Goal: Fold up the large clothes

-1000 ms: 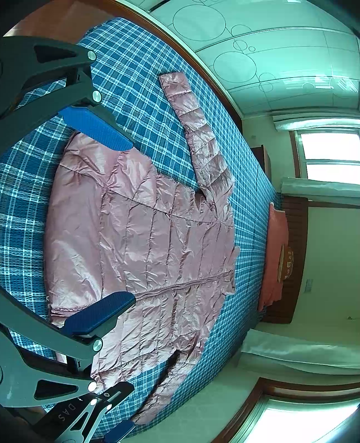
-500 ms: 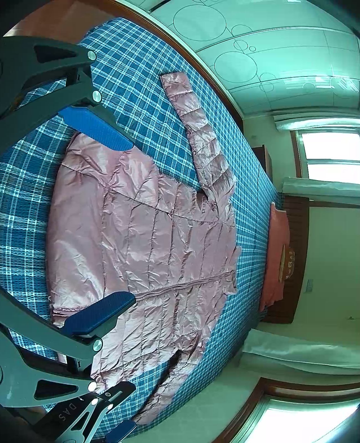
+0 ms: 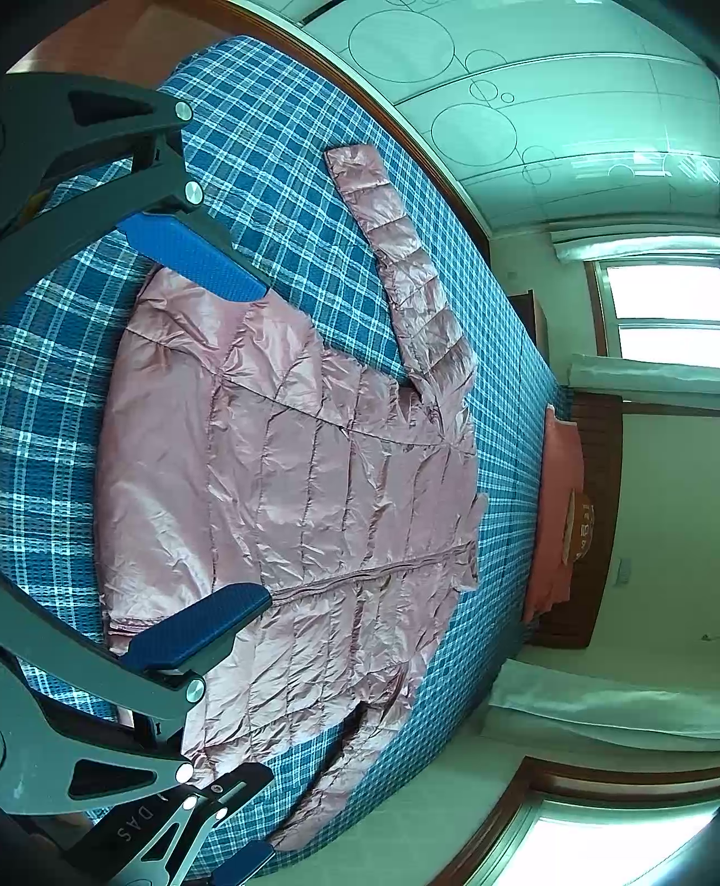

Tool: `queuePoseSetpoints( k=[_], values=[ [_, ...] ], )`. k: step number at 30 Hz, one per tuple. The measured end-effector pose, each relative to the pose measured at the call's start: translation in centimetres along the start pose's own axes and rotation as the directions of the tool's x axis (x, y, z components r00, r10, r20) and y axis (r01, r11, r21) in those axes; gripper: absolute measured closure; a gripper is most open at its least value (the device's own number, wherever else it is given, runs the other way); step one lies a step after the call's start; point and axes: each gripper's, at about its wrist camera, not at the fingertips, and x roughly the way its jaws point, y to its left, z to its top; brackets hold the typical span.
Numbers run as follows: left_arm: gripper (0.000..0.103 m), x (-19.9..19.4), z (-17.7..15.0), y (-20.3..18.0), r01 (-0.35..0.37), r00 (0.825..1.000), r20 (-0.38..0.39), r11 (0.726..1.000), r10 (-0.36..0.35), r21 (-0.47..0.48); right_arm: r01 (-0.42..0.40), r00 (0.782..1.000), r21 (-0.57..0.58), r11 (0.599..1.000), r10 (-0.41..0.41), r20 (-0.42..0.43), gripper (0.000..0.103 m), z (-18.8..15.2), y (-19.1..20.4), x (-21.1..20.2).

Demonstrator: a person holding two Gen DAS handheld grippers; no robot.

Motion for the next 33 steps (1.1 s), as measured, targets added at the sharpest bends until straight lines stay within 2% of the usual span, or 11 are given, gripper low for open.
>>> queuePoseSetpoints(
  k=[11, 18, 23, 26, 29, 33],
  values=[
    [0.002, 0.7, -0.1, 0.1, -0.002, 1.0, -0.015, 1.0, 0.002, -0.008, -0.001, 1.0, 0.004, 1.0, 0.001, -0.016, 0.005, -0.3, 0.1, 0.5],
    [0.002, 4.4, 0.8, 1.5, -0.006, 0.997, -0.079, 0.998, 0.001, -0.066, -0.026, 0.997, 0.045, 0.999, 0.029, -0.066, 0.005, -0.3, -0.8, 3.5],
    [0.002, 8.5, 1.7, 3.6, -0.01, 0.985, -0.173, 0.987, -0.018, -0.159, -0.037, 0.994, 0.112, 0.993, 0.048, -0.102, 0.005, 0.0, -2.6, 6.5],
    [0.002, 11.3, 2.2, 5.5, -0.038, 0.976, -0.218, 0.973, -0.013, -0.229, -0.045, 0.99, 0.181, 0.983, 0.067, -0.12, 0.005, 0.4, -4.5, 8.5],
    [0.002, 13.8, 2.8, 8.0, -0.094, 0.971, -0.237, 0.947, 0.019, -0.308, -0.054, 0.988, 0.263, 0.963, 0.09, -0.123, 0.005, 1.0, -7.1, 10.6],
    [0.002, 17.2, 3.5, 11.8, -0.186, 0.961, -0.266, 0.89, 0.077, -0.417, -0.078, 0.986, 0.439, 0.895, 0.134, -0.097, 0.005, 1.7, -12.7, 13.3]
  ],
)
